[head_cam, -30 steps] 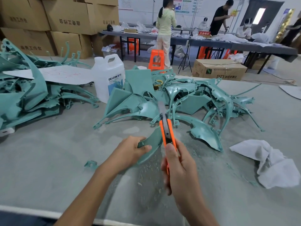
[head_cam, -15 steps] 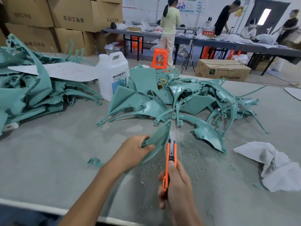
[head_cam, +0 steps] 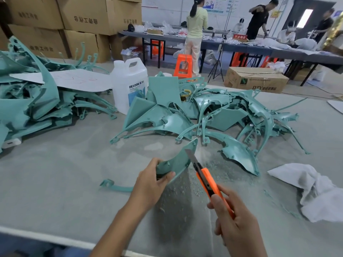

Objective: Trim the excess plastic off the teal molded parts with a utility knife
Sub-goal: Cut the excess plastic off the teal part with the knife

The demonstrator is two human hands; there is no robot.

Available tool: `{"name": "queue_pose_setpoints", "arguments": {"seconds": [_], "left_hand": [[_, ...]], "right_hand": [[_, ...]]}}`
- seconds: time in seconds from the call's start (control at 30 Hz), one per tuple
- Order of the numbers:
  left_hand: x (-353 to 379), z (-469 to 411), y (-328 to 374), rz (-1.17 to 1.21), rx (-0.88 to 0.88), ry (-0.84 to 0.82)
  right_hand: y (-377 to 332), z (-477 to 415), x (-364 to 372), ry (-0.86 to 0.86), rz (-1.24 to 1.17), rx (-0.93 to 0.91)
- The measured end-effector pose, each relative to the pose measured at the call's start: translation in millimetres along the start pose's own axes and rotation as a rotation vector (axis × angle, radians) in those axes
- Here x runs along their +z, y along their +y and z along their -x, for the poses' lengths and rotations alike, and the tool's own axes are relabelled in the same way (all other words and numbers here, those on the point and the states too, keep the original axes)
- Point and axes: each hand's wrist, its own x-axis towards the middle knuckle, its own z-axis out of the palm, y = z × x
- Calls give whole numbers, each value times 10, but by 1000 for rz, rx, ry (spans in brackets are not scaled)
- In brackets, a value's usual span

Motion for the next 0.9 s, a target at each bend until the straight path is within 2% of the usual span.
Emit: {"name": "queue_pose_setpoints", "arguments": {"seconds": [0.2, 0.47, 0.7, 0.87, 0.9], "left_hand": [[8, 55, -69, 10, -17, -53], [-4, 47, -53, -7, 39, -52], [12, 96, -18, -73, 70, -68], [8, 114, -14, -17, 59, -66], [2, 109, -11, -25, 64, -80]], "right_hand": [[-223, -97, 53, -161, 299, -134], [-414, -154, -54, -233, 459, -202], [-470, -332, -249, -24, 621, -245], [-448, -225, -162, -142, 596, -314], [-427, -266, -196, -114, 609, -309]]}}
